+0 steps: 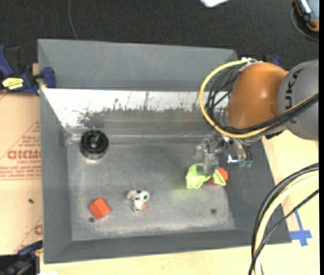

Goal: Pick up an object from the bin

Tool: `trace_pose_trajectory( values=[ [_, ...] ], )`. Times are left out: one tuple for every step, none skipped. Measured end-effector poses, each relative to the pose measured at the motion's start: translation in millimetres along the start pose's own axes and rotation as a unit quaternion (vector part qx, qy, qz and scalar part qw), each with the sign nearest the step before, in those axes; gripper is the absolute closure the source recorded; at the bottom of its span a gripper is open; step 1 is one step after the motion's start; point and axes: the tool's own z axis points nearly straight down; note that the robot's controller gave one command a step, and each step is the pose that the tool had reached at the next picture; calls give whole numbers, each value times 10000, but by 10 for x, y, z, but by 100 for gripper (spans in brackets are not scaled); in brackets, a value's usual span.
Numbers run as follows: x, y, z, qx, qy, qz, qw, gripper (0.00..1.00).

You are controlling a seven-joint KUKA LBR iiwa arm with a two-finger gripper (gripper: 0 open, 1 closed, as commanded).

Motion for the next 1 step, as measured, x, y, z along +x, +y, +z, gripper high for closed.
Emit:
trace_pose_trajectory(
  values=[
    [-260, -26, -882, -7, -11, -9, 10000, 100]
  ],
)
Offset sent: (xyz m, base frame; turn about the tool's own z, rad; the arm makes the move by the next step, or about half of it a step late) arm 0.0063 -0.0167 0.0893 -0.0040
